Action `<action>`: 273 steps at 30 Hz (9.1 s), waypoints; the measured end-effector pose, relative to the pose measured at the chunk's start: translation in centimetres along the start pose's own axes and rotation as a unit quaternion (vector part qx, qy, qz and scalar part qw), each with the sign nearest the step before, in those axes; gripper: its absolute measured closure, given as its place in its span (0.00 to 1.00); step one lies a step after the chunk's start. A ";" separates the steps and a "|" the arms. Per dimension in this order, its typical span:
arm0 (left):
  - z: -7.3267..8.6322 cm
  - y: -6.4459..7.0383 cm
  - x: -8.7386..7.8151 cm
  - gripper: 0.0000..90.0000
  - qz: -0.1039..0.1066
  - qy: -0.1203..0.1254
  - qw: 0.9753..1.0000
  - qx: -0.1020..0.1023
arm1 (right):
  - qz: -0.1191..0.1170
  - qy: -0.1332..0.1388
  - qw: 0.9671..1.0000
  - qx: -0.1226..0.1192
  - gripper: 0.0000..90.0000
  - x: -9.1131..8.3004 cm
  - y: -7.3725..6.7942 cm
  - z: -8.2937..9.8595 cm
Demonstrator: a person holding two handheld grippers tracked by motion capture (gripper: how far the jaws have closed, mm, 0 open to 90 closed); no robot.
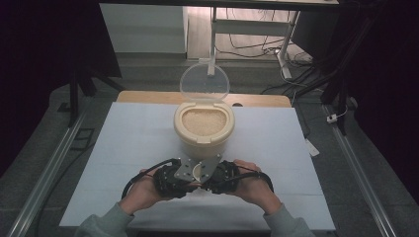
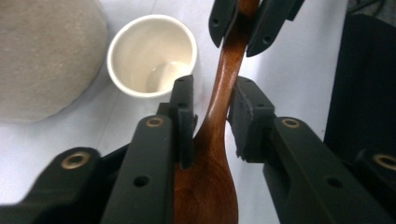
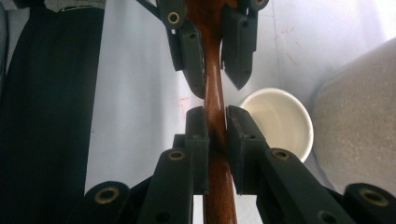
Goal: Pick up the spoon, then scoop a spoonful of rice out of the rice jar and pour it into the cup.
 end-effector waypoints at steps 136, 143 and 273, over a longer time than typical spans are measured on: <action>-0.3 -3.3 -1.9 0.53 -0.120 0.138 0.978 -0.105 | 0.036 0.402 0.855 0.325 0.92 -5.5 4.7 -1.0; 1.9 -3.7 -2.8 0.39 -0.109 0.164 0.969 -0.152 | 0.047 0.418 0.846 0.328 0.92 -7.0 5.3 -0.3; 14.5 -4.9 -1.8 0.23 -0.107 0.120 0.946 -0.281 | 0.125 0.386 0.738 0.539 0.92 -9.3 18.5 6.5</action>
Point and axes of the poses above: each handheld gripper's, and its own axes: x roughly forward along the jaws, z roughly out of its underside, y roughly to its right, the point moved 10 cm from there along x, roughly forward along the jaws, and after that the axes turned 3 degrees about -y, right-handed, at the moved point
